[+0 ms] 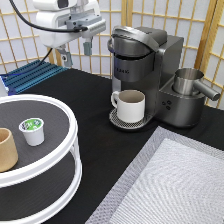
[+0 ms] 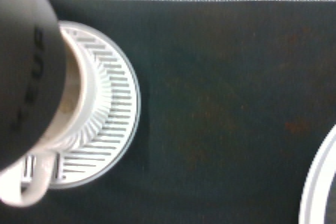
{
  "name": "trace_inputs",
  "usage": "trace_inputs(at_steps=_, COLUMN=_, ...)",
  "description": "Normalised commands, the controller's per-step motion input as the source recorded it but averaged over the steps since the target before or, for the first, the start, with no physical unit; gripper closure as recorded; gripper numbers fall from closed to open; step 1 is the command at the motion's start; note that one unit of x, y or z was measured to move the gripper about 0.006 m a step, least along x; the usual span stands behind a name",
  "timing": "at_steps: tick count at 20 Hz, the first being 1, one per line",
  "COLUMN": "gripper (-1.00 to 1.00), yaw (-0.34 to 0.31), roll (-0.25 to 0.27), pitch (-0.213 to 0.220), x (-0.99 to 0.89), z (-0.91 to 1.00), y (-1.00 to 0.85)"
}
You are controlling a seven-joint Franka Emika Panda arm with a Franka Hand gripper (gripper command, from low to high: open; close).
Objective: Make coffee
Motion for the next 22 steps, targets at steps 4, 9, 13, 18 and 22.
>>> trace_inputs(at_steps=4, gripper=-1.00, yaw=-0.047, roll=0.125, pitch=0.137, x=0.78, z=0.71, y=-0.24)
trace_inputs(at_steps=9, gripper=-1.00, yaw=-0.027, roll=0.149, pitch=0.164, x=0.82, z=0.66, y=-0.11)
trace_inputs(at_steps=13, gripper=-1.00, yaw=-0.048, roll=0.082, pitch=0.138, x=0.79, z=0.38, y=0.08)
trace_inputs(at_steps=18, gripper=-1.00, yaw=-0.040, roll=0.006, pitch=0.098, x=0.62, z=0.10, y=0.31)
trace_inputs(at_steps=22, gripper=-1.00, yaw=-0.008, roll=0.040, pitch=0.083, x=0.30, z=0.20, y=0.20)
